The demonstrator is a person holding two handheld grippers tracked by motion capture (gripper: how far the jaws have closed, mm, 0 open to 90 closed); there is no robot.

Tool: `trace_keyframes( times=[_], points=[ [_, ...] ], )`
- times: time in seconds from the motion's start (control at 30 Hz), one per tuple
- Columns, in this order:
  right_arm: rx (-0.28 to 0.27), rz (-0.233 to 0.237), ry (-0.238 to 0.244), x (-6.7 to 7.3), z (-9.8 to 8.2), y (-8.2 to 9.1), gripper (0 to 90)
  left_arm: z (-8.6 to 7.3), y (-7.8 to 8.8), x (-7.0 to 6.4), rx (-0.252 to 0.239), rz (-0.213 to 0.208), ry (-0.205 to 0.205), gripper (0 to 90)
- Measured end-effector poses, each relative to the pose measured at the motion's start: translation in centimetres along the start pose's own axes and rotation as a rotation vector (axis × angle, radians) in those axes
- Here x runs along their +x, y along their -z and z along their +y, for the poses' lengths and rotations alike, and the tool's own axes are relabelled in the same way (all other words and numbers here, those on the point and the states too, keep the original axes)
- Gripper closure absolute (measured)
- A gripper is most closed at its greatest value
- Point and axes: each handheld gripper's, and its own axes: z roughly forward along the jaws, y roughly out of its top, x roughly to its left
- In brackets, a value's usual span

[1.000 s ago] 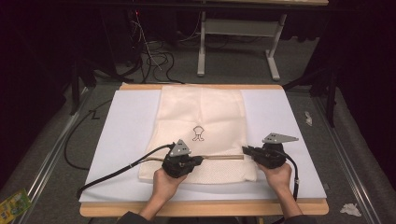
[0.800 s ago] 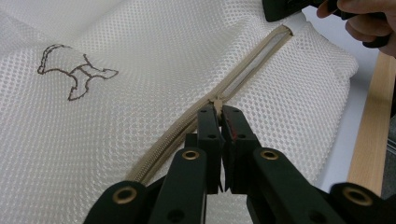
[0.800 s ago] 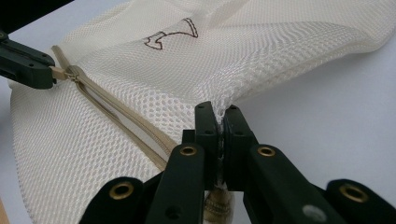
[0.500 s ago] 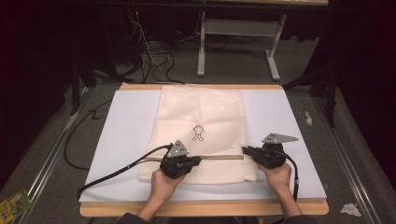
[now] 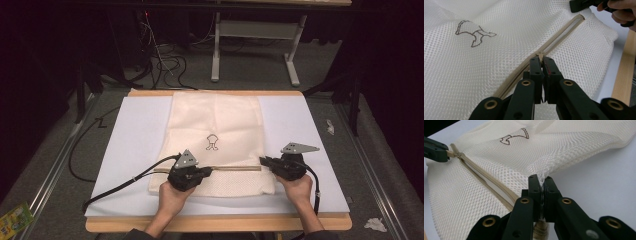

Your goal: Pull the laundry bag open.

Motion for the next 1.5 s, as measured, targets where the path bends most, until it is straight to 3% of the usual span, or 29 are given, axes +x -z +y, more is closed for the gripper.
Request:
trace_keyframes(
  times=[0.9, 1.5],
  points=[
    [-0.001, -0.009, 0.006, 0.1, 0.1, 0.0, 88.4, -0.3, 1.3, 0.4, -0.011, 0.024, -0.005, 87.2],
    [0.001, -0.016, 0.006, -0.2, 0.1, 0.2, 88.4, -0.9, 2.7, 1.2, -0.025, 0.047, 0.019, 87.3]
  ],
)
